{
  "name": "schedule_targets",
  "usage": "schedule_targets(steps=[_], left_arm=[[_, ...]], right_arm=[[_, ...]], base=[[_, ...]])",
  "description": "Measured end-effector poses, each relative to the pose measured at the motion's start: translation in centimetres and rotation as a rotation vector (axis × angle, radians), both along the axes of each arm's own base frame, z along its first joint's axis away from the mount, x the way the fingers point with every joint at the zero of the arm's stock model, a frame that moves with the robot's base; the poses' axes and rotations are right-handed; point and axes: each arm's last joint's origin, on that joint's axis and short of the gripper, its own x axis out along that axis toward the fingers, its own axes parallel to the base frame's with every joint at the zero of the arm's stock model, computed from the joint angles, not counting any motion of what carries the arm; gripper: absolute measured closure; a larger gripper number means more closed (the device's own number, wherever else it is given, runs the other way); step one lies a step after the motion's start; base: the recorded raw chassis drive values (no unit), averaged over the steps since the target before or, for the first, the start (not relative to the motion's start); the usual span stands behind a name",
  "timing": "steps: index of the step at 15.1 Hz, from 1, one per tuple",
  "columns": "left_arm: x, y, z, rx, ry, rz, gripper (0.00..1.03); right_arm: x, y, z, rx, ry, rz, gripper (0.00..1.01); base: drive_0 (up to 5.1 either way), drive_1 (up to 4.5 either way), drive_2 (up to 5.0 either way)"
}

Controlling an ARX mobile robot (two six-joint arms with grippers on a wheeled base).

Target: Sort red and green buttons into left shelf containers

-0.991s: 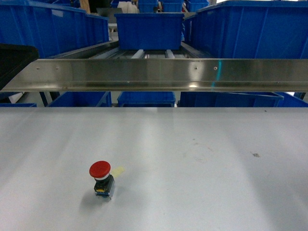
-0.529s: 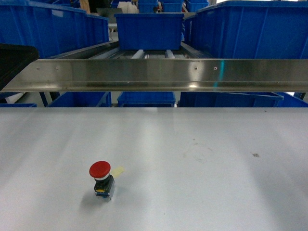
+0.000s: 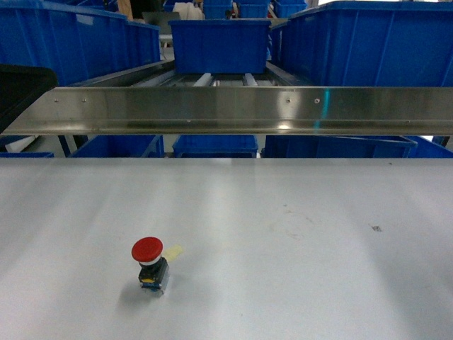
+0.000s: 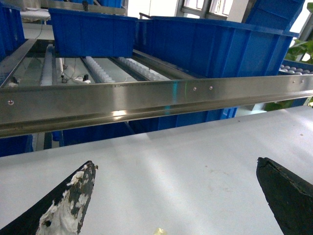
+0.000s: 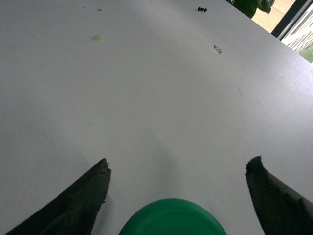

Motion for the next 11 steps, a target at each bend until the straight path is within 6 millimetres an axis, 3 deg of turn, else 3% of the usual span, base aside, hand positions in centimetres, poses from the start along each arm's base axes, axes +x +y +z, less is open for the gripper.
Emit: schedule_targets(steps=[6,11], left_arm=[[0.00,0.00,0.01,0.000,0.000,0.000,0.05],[0.00,0.00,0.01,0.000,0.000,0.000,0.05]], right_arm=[[0.01,0.00,0.02,-0.001,-0.002,0.000,0.70],[-0.17,0.07,0.61,-0.002,-0.027,0.009,0.70]], base=[[0.0,0.00,0.0],[0.0,0.00,0.0]])
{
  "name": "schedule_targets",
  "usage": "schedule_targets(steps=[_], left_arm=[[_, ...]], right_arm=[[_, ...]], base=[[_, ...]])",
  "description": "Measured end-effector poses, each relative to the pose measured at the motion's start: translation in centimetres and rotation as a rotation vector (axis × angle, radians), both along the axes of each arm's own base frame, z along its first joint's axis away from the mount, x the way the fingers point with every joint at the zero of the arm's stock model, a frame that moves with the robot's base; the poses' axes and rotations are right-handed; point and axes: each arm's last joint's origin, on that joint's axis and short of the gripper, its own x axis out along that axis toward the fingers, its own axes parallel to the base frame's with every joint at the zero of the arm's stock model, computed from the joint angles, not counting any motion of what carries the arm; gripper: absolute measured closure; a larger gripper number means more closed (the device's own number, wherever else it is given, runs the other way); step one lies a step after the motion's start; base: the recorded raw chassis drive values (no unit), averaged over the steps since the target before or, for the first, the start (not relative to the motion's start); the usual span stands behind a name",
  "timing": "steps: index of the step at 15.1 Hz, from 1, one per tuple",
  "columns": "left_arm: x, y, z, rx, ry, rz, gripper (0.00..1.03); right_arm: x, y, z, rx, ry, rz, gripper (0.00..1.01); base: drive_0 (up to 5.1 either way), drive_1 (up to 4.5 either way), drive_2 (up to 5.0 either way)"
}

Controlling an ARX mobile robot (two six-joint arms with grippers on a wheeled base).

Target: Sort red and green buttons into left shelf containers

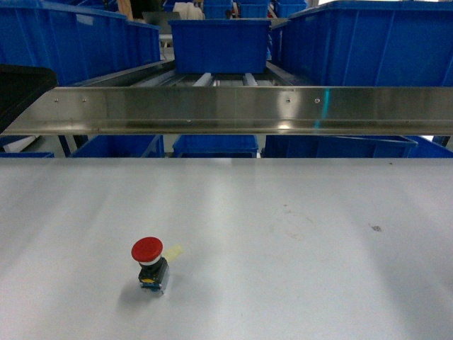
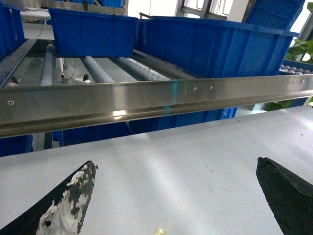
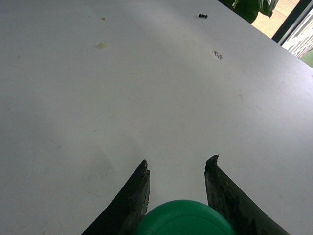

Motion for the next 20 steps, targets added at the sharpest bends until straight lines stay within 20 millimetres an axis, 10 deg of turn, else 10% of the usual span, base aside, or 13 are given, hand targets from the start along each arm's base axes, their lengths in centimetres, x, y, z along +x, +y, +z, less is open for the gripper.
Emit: schedule_targets(steps=[8,20], left_arm=[[0.0,0.0,0.0,0.000,0.001,0.000,0.05],[4.2,-4.7,-6.5,0.216,0.095,-0.122,0.05]], right_arm=[[-7.0,0.5,14.6,-0.103,-0.266,0.249,0.70],[-7.6,0.4,15.0,-0.129,-0.264,0.265,0.70]], base=[[0.0,0.00,0.0],[0.0,0.00,0.0]])
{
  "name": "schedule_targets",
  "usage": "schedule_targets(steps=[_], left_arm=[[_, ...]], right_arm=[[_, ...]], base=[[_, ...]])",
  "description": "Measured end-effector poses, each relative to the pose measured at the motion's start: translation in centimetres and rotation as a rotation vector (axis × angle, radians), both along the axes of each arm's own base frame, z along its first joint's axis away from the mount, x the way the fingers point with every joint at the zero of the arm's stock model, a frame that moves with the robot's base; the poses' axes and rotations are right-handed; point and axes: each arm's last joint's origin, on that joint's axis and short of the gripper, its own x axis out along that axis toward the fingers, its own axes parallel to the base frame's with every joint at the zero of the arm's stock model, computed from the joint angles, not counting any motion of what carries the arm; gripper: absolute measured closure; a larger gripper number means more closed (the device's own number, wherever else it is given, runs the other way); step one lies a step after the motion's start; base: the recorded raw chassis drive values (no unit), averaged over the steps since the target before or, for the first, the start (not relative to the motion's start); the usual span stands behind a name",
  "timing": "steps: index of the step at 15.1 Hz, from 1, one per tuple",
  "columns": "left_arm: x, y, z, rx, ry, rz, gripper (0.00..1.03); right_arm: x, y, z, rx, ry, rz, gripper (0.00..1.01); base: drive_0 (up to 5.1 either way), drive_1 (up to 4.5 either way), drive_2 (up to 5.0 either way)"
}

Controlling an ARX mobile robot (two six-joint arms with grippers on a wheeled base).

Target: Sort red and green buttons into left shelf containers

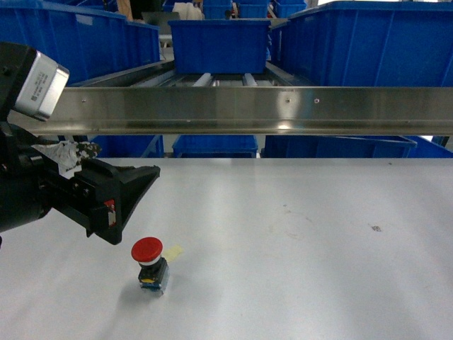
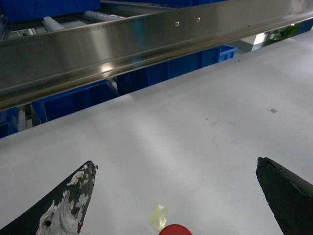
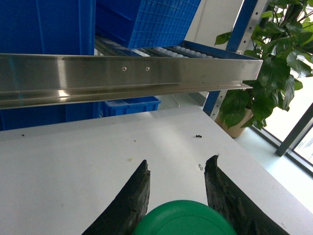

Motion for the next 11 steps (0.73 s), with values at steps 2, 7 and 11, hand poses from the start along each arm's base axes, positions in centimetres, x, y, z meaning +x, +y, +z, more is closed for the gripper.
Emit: schedule_targets(steps=[2,7,11], left_arm=[[-0.4,-0.4,-1.5,0.044,0.058,0.013,0.05],[-1.3,-1.6,-2.8,0.149,0.169,0.018,0.05],[-1.3,-1.1,-2.6,0.193,0.165,0.048,0.05]], right_arm=[[0.0,0.0,0.0,0.000,0.000,0.000,0.70],[0.0,0.0,0.0,0.000,0.000,0.000,0.70],[0.0,0.0,0.0,-0.001,0.000,0.000,0.70]], base=[[0.0,0.00,0.0],[0.0,0.00,0.0],[0.0,0.00,0.0]])
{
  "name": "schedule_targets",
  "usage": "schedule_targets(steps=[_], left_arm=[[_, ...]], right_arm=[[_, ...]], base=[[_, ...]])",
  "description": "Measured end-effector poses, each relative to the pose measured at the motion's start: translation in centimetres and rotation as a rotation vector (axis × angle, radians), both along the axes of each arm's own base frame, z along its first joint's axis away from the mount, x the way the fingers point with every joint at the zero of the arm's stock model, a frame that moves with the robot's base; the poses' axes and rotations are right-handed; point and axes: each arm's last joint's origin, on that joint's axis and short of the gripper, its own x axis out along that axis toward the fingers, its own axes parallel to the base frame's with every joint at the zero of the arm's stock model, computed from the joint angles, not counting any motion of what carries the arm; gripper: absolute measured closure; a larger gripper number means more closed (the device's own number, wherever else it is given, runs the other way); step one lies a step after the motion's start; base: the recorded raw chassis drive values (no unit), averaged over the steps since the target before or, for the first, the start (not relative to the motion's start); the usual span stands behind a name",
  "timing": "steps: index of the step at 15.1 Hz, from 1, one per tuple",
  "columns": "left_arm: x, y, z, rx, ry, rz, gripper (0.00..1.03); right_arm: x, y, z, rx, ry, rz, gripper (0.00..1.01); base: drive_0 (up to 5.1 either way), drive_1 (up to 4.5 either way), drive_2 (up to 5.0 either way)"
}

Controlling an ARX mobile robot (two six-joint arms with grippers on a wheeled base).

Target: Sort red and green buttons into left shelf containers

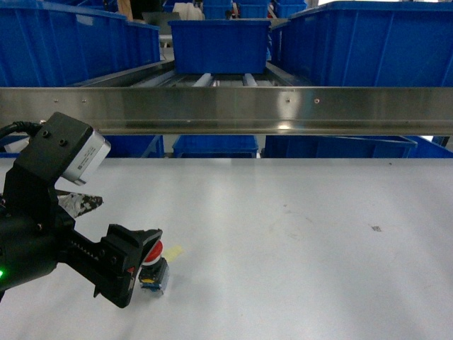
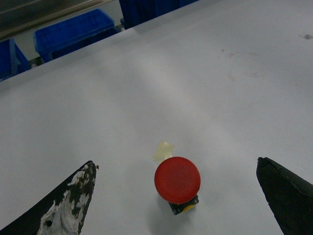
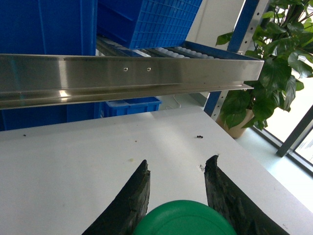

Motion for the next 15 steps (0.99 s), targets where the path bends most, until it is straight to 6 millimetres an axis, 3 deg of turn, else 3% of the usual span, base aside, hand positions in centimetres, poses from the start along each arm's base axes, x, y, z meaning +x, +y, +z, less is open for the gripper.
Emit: schedule_targets(steps=[5,15], left_arm=[[-0.2,0.5,-2.0,0.041,0.093,0.033,0.05],[-0.2,0.8,-1.6,0.093,0.052,0.044,0.05]], right_arm=[[0.0,0.0,0.0,0.000,0.000,0.000,0.70],[0.0,0.0,0.0,0.001,0.000,0.000,0.70]], base=[[0.0,0.00,0.0],[0.0,0.00,0.0]])
